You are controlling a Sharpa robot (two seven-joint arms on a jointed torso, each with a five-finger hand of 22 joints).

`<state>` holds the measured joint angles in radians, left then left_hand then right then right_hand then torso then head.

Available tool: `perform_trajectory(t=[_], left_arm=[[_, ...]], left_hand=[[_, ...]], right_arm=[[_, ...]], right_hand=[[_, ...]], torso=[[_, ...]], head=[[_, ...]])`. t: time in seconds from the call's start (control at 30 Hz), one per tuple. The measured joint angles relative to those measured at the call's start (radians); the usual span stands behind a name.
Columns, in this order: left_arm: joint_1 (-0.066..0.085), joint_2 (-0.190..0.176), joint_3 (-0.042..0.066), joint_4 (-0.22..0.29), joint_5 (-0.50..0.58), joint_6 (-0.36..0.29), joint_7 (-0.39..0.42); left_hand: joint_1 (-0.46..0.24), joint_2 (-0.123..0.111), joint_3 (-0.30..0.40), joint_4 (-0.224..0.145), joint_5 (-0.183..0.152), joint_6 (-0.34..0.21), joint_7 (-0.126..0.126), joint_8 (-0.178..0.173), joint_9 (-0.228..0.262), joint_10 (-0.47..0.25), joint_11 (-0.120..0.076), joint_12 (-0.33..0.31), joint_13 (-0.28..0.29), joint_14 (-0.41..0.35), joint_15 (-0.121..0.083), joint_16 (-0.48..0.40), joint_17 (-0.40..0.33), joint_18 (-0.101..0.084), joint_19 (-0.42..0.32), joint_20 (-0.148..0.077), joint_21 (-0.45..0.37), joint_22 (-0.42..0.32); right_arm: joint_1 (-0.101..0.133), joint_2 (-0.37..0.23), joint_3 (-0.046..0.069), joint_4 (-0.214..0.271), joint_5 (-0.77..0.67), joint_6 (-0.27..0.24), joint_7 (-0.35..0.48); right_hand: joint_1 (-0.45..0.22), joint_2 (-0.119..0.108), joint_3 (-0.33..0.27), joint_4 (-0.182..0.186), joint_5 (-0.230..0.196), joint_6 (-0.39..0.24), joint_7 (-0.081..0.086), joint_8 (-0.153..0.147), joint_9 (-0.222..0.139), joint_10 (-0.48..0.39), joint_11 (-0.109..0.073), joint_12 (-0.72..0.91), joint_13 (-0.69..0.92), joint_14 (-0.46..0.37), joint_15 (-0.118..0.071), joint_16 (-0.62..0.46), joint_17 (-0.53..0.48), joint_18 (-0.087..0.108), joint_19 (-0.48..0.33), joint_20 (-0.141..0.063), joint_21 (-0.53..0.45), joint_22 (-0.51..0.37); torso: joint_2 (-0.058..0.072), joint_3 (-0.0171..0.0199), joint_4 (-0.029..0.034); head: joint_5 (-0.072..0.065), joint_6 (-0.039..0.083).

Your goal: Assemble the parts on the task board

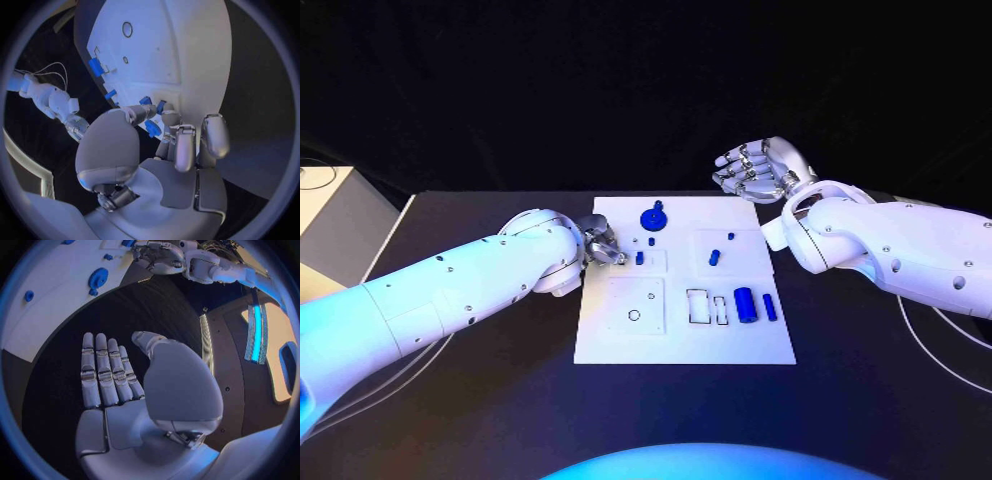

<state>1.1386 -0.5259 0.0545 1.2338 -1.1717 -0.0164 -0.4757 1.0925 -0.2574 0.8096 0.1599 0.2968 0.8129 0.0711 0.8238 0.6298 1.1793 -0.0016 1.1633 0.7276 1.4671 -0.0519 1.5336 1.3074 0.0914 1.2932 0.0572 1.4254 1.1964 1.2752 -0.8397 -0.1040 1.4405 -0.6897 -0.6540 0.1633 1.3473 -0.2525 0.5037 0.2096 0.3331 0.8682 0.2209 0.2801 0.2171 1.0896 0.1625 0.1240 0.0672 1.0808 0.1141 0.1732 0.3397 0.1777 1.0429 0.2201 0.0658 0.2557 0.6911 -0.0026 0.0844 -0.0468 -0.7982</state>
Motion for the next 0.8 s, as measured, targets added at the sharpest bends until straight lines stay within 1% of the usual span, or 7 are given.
perform_trajectory(t=[0.07,0.17,0.33,0.47,0.57,0.67,0.8], left_arm=[[0.0,-0.002,0.0,0.001,-0.001,-0.002,0.0],[0.0,-0.008,0.0,0.005,-0.001,-0.006,0.001],[-0.003,-0.02,0.0,0.017,-0.001,-0.014,0.002],[-0.003,-0.031,-0.001,0.027,0.0,-0.02,0.003],[-0.004,-0.037,0.0,0.033,0.002,-0.027,0.003],[-0.005,-0.041,0.0,0.038,0.004,-0.033,0.003],[-0.006,-0.044,0.0,0.042,0.009,-0.043,0.002]], left_hand=[[-0.012,-0.011,0.0,0.0,0.0,-0.002,-0.001,-0.014,0.0,-0.021,0.001,-0.012,-0.018,0.0,0.0,-0.001,0.0,0.0,0.0,0.0,-0.001,-0.006],[-0.05,-0.026,0.007,-0.007,0.0,-0.015,0.011,-0.038,0.0,-0.056,0.01,-0.036,-0.067,0.0,0.0,-0.006,0.0,0.0,-0.012,0.005,-0.011,-0.019],[-0.067,-0.031,-0.067,0.036,0.002,-0.031,0.016,-0.049,-0.003,-0.08,0.018,-0.041,-0.092,0.0,0.008,-0.006,0.0,0.0,-0.016,0.009,-0.015,-0.027],[-0.068,-0.031,-0.102,0.057,0.002,-0.031,0.016,-0.05,-0.04,-0.084,0.021,-0.041,-0.096,0.0,0.008,-0.006,0.0,0.0,-0.018,0.011,-0.015,-0.029],[-0.068,-0.031,-0.144,0.082,0.002,-0.034,0.02,-0.052,-0.047,-0.085,0.022,-0.041,-0.099,0.0,0.008,-0.006,0.0,0.0,-0.019,0.013,-0.02,-0.03],[-0.065,-0.028,-0.225,0.116,0.002,-0.034,0.02,-0.054,-0.052,-0.088,0.025,-0.041,-0.102,-0.002,0.013,-0.006,0.0,0.0,-0.02,0.013,-0.02,-0.031],[-0.04,0.026,-0.454,0.134,0.002,-0.036,0.021,-0.048,-0.065,-0.091,0.028,-0.034,-0.113,0.0,0.015,-0.006,0.0,0.0,-0.02,0.013,-0.023,-0.034]], right_arm=[[0.0,-0.001,0.0,0.0,0.0,0.0,0.0],[0.0,-0.001,0.0,0.001,0.001,0.0,0.0],[0.0,-0.003,0.0,0.001,0.002,0.0,0.0],[0.0,-0.003,0.0,0.0,0.002,-0.001,0.0],[0.0,-0.003,0.0,0.0,0.003,-0.001,0.0],[0.0,-0.003,0.0,0.0,0.004,-0.001,0.001],[0.0,-0.003,0.0,0.0,0.004,-0.001,0.001]], right_hand=[[0.0,0.0,0.0,0.0,0.0,0.0,0.0,0.0,0.0,0.0,0.0,-0.003,-0.001,0.0,0.0,-0.001,-0.002,0.0,0.0,0.0,0.0,-0.003],[-0.001,0.001,-0.001,0.0,0.0,0.0,0.0,-0.004,-0.001,0.0,0.0,-0.006,-0.002,0.0,0.0,-0.006,-0.007,0.0,0.0,0.0,0.0,-0.01],[-0.005,-0.003,-0.006,-0.005,0.004,0.0,0.0,-0.008,-0.003,0.0,0.0,-0.012,-0.003,0.0,0.0,-0.017,-0.015,0.0,-0.004,0.004,0.0,-0.021],[-0.005,-0.003,-0.006,-0.006,0.004,0.0,0.0,-0.008,-0.004,-0.004,0.004,-0.016,-0.003,-0.004,0.004,-0.02,-0.021,0.0,-0.008,0.008,0.0,-0.029],[-0.005,-0.003,-0.008,-0.008,0.004,0.0,0.0,-0.012,-0.005,-0.004,0.004,-0.016,-0.003,-0.004,0.004,-0.023,-0.023,0.0,-0.009,0.009,0.0,-0.032],[-0.005,-0.003,-0.008,-0.008,0.004,0.0,0.0,-0.012,-0.004,-0.004,0.004,-0.019,-0.003,-0.005,0.005,-0.025,-0.026,0.0,-0.009,0.009,0.0,-0.036],[-0.005,-0.003,-0.008,-0.008,0.004,0.0,0.0,-0.012,-0.004,-0.007,0.007,-0.019,-0.003,-0.007,0.007,-0.028,-0.027,0.0,-0.01,0.01,0.0,-0.038]], torso=[[0.0,-0.0002,-0.0001],[0.0,-0.0008,-0.0001],[-0.001,-0.0014,-0.0003],[-0.001,-0.0016,-0.0003],[-0.001,-0.002,0.0001],[-0.001,-0.0026,0.0004],[-0.001,-0.0027,0.0006]], head=[[-0.001,0.001],[-0.002,0.002],[-0.003,0.005],[-0.004,0.007],[-0.004,0.009],[-0.004,0.01],[-0.004,0.012]])
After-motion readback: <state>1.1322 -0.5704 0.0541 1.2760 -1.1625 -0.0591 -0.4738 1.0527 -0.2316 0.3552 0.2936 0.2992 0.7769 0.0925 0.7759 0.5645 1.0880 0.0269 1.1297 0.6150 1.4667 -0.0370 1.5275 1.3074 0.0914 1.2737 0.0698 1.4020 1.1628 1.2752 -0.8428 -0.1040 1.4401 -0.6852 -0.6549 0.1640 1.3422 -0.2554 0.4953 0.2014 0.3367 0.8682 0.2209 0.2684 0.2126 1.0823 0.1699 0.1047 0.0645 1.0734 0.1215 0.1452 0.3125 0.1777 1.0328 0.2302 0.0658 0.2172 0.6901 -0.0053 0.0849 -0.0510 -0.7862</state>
